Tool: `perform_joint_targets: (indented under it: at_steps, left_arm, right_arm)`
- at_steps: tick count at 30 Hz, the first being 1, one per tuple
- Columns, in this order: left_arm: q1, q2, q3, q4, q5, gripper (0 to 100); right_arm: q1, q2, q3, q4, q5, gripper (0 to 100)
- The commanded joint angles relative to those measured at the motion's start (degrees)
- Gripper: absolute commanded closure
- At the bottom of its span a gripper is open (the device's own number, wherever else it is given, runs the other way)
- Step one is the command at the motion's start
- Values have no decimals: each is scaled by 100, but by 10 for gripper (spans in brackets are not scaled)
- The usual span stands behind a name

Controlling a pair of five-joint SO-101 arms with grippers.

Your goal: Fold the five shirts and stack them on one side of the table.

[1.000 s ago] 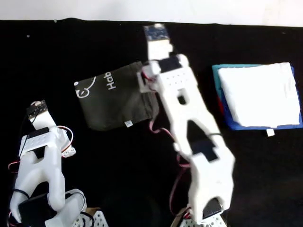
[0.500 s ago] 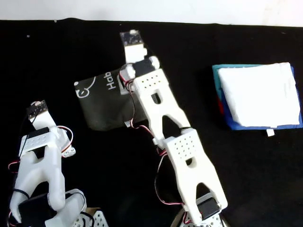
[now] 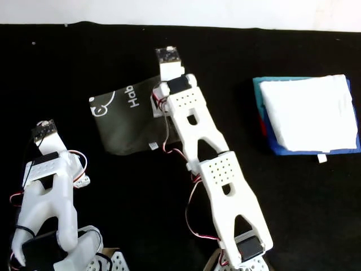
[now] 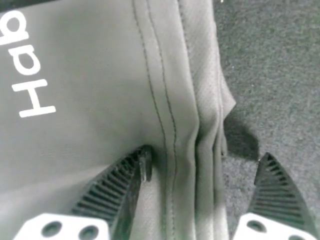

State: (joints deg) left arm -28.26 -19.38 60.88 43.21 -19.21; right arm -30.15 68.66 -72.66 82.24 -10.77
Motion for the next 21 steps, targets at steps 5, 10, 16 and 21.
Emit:
perform_joint_targets:
  at_steps: [5, 10, 16, 21]
  left_arm:
    - [-40, -22, 13, -255, 9, 986]
    - [-40, -22, 13, -255, 9, 986]
    - [-40, -22, 13, -264, 9, 986]
    - [-40, -22, 13, -264, 9, 986]
  right_arm:
    - [84, 259, -119, -57, 0, 967]
    - [198, 277, -154, 259, 422, 995]
    - [532, -303, -154, 1086, 501, 992]
    - [787, -971, -154, 1622, 818, 992]
